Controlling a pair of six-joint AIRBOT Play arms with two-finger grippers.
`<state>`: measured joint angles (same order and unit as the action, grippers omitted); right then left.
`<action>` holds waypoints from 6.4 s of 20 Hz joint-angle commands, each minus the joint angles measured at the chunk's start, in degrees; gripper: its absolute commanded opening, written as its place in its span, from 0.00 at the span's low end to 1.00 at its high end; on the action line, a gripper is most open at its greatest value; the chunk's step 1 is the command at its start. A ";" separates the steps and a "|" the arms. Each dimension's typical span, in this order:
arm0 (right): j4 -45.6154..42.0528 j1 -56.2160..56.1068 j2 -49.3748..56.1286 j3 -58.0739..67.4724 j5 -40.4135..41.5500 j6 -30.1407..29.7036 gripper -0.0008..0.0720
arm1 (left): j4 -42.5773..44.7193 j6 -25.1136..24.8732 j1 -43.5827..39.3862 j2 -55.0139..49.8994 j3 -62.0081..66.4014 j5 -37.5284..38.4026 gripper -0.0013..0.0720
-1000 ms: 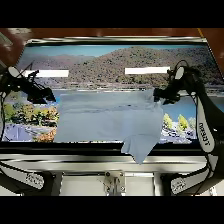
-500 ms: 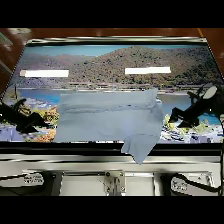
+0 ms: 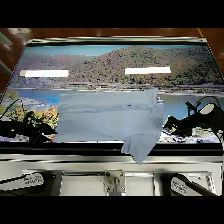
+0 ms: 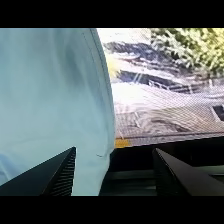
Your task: Fold the shirts.
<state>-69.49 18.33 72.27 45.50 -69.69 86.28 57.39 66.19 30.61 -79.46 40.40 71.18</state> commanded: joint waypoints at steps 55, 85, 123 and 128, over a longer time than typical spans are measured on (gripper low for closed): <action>30.12 -7.61 20.65 28.02 21.40 -9.66 0.09 | -10.93 2.12 -12.50 -17.79 42.25 -4.66 0.07; 25.16 -7.89 35.26 29.55 8.26 -5.90 0.74 | -15.12 6.27 -16.98 -18.47 53.57 10.49 0.90; 16.44 -8.37 -9.99 29.53 -19.54 -5.09 0.09 | -26.05 13.99 -67.21 -35.60 53.46 -17.03 0.07; 13.55 -22.71 -4.44 29.49 -7.04 -3.98 0.09 | -19.10 14.01 -53.83 -25.18 53.46 -15.21 0.07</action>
<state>-54.13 2.48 65.04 74.98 -83.99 81.49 34.63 80.40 -29.80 -109.82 93.80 55.02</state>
